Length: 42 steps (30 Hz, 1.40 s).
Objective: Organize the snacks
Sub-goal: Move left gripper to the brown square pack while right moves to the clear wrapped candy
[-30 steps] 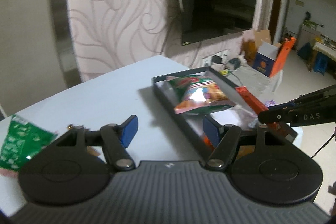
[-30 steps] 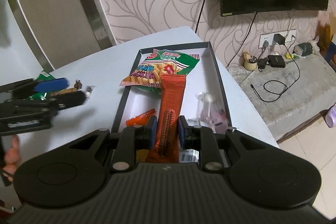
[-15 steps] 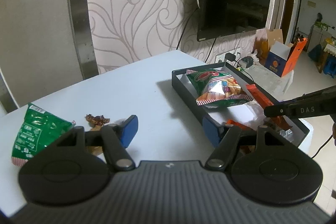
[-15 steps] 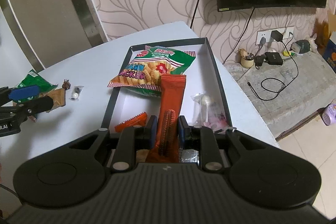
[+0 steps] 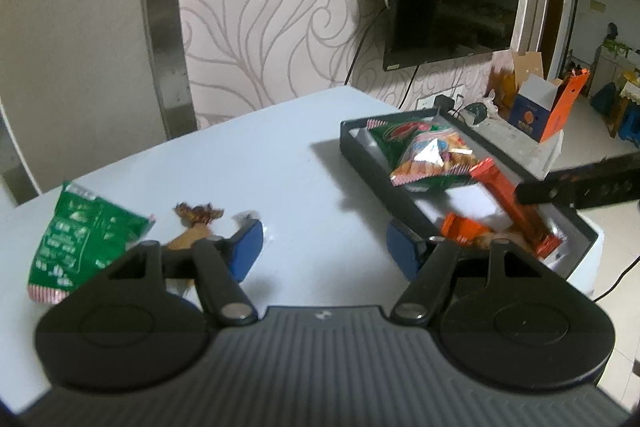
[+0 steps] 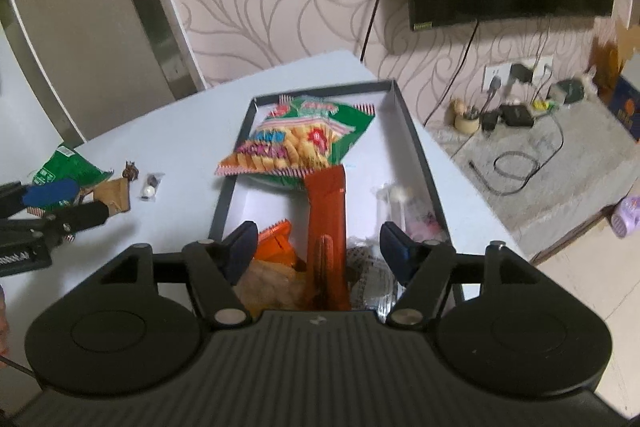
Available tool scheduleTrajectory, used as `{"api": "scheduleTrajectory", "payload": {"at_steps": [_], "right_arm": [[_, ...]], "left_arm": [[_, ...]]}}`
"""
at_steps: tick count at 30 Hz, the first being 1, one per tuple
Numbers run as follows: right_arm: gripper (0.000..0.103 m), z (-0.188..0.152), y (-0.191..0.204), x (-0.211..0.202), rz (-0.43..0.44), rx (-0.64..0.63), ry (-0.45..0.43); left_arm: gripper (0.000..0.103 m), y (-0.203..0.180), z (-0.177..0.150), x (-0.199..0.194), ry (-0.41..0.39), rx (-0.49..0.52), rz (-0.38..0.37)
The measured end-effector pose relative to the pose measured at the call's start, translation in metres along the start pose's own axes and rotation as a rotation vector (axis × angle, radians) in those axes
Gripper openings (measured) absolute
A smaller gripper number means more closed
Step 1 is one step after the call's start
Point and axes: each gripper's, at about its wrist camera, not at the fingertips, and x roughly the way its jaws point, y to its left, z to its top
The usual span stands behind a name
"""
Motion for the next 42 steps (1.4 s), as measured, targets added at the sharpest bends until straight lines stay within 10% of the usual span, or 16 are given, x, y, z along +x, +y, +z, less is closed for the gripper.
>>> {"api": "scheduleTrajectory", "payload": {"at_steps": [22,31,42], "right_arm": [[0.072,-0.018,0.054,-0.04,0.158,-0.119,0.011],[0.072,-0.029,0.051,-0.041,0.164,-0.114,0.056],[0.052,-0.016,0.088,-0.015,0.262,-0.261,0.103]], "left_arm": [[0.07,0.066,-0.008,0.053,0.014,-0.023,0.215],[0.064,0.077,-0.012,0.086,0.056,-0.088,0.183],[0.062,0.069,-0.048,0.035,0.071,-0.13,0.165]]}}
